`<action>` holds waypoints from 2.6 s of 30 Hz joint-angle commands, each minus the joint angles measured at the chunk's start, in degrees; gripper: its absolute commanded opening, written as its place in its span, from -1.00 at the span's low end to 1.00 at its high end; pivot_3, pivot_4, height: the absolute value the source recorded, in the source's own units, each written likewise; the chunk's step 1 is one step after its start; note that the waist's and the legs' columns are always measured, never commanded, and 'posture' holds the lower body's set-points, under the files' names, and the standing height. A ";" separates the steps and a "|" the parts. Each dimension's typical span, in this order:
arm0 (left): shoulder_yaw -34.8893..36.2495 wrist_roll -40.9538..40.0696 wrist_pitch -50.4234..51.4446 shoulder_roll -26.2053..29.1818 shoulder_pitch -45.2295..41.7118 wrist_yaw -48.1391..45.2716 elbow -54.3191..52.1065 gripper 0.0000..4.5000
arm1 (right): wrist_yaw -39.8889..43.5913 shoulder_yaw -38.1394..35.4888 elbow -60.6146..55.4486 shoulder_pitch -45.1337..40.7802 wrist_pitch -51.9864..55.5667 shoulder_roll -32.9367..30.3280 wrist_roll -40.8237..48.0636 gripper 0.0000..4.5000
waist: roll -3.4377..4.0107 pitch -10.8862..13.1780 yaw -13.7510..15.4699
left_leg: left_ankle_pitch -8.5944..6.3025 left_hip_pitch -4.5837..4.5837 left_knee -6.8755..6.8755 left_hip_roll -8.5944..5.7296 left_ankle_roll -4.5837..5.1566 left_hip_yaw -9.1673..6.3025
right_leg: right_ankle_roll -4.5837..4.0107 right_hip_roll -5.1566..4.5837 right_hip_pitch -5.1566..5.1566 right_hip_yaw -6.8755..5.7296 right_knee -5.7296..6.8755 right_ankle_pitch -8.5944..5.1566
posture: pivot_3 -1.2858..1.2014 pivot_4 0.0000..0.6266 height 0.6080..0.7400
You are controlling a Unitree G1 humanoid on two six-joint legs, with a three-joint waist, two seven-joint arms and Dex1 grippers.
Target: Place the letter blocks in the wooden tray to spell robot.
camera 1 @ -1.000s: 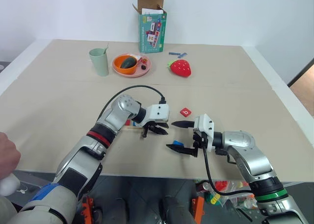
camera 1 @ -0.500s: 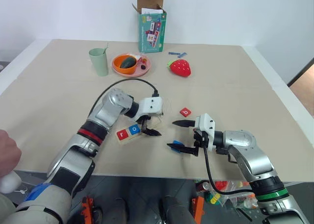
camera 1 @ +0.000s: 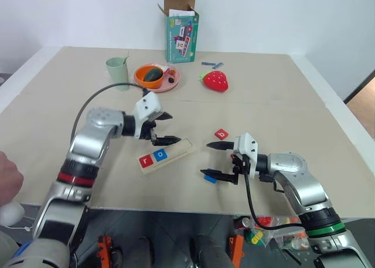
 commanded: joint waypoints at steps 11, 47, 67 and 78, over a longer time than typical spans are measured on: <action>4.84 -3.03 0.59 3.42 16.44 11.26 -14.19 0.98 | 1.81 -0.81 0.39 -1.95 -1.97 0.01 0.00 1.00 | 0.00 0.00 -0.04 | 0.03 0.16 0.04 0.01 -0.05 0.10 | -0.05 -0.03 0.09 0.05 0.00 0.09 | 0.03 -0.52 1.00; -1.07 -2.39 -6.58 4.13 17.09 10.61 -3.98 0.98 | 1.68 -1.28 -0.61 -0.85 -1.93 -0.74 -0.22 1.00 | 0.00 0.00 0.04 | 0.05 0.19 0.07 -0.02 -0.03 0.18 | -0.36 -0.08 0.11 0.09 -0.02 -0.03 | 0.03 -0.52 1.00; -4.66 0.93 -11.05 7.18 17.47 7.90 -2.08 0.43 | 1.78 -1.10 -0.37 -1.35 -1.75 -0.93 -0.37 1.00 | -0.01 0.00 0.00 | 0.05 0.23 0.05 -0.01 -0.04 0.27 | -0.35 -0.08 0.10 0.16 -0.02 -0.03 | 0.03 -0.52 1.00; -10.48 0.86 -21.07 7.05 5.70 -5.36 8.72 0.43 | 1.97 -0.73 0.93 -2.61 -2.22 -0.57 -0.75 1.00 | -0.02 0.00 0.14 | 0.04 0.18 0.03 -0.04 -0.05 0.34 | -0.31 -0.11 0.10 0.18 -0.08 -0.08 | 0.03 -0.52 1.00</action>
